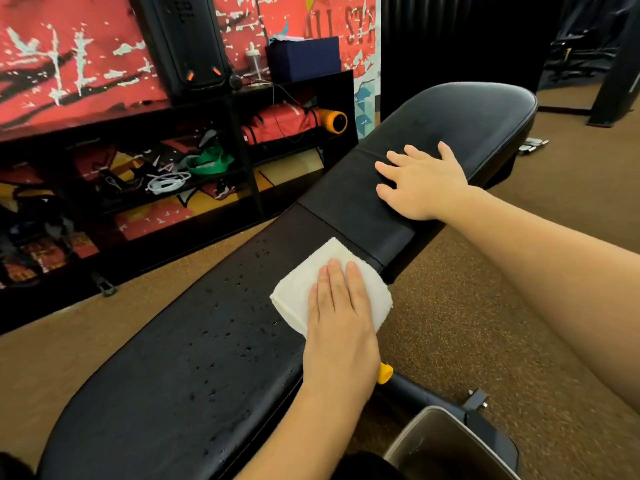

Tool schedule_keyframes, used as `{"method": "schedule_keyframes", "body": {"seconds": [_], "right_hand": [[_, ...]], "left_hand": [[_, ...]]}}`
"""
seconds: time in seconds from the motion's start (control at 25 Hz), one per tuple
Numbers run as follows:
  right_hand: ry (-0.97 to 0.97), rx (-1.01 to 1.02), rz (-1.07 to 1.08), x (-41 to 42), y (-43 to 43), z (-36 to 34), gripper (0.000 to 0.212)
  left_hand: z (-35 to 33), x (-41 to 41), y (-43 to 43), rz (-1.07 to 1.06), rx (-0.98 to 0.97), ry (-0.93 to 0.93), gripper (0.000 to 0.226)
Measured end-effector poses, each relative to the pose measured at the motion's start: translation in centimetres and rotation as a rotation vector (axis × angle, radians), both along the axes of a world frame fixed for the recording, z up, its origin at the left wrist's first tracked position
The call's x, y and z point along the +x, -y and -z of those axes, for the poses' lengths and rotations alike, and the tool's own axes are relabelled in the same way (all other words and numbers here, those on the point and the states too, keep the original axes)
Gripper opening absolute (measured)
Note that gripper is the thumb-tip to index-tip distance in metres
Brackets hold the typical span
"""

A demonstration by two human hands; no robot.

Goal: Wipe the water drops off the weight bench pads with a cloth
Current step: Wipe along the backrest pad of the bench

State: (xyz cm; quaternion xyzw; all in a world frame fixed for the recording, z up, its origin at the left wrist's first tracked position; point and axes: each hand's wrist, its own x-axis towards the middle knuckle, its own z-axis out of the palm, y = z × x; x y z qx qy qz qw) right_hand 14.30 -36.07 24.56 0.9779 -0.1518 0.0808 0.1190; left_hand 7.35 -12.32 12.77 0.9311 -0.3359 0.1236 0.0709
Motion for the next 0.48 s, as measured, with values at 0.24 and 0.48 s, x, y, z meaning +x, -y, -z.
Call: {"method": "schedule_keyframes", "body": {"seconds": [0.24, 0.48], "right_hand": [[-0.061, -0.042, -0.026, 3.1, -2.5, 0.9, 0.068], [-0.116, -0.011, -0.287, 2.8, -2.7, 0.7, 0.064]], "left_hand": [[-4.8, 6.3, 1.5, 0.004, -0.111, -0.400, 0.119], [-6.5, 14.8, 2.6, -0.089, -0.148, -0.457, 0.111]]}}
